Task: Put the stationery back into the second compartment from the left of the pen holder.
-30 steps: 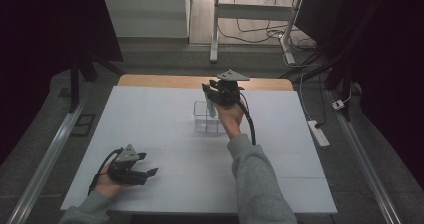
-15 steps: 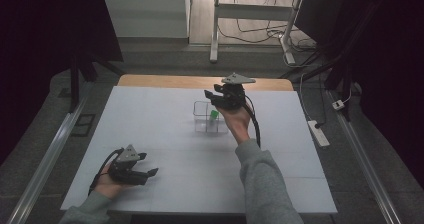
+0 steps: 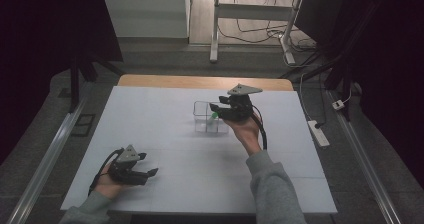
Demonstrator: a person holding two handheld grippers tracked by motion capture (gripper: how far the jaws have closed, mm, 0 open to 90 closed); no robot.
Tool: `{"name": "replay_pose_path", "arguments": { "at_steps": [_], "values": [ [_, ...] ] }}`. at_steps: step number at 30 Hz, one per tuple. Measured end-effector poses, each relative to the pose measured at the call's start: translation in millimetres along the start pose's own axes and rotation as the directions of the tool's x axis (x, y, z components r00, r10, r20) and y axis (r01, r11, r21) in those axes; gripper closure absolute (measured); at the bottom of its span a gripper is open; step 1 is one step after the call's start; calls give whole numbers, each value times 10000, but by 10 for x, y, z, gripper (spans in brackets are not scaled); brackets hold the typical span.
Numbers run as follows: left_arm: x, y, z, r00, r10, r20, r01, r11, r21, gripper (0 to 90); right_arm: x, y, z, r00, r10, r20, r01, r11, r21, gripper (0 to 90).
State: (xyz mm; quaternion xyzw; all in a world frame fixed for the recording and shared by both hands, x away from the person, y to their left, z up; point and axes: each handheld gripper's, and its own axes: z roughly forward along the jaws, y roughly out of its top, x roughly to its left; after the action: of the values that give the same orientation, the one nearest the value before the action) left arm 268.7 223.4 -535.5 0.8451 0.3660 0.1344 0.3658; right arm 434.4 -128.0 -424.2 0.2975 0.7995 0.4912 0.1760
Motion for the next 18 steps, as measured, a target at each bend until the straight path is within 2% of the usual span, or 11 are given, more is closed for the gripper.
{"name": "replay_pose_path", "arguments": {
  "at_steps": [9, 18],
  "values": [
    [-6, 0, -12, 10000, -44, -43, 44, 9999, -97, 254, -34, -324, -264, 9999, 68, -154, -61, 9989, 463, 467],
    [-11, 1, -11, 10000, 2, -78, -2, 10000, -68, 253, -77, -521, -467, 9997, 230, -122, -222, 9976, 653, 447]
  ]
}}
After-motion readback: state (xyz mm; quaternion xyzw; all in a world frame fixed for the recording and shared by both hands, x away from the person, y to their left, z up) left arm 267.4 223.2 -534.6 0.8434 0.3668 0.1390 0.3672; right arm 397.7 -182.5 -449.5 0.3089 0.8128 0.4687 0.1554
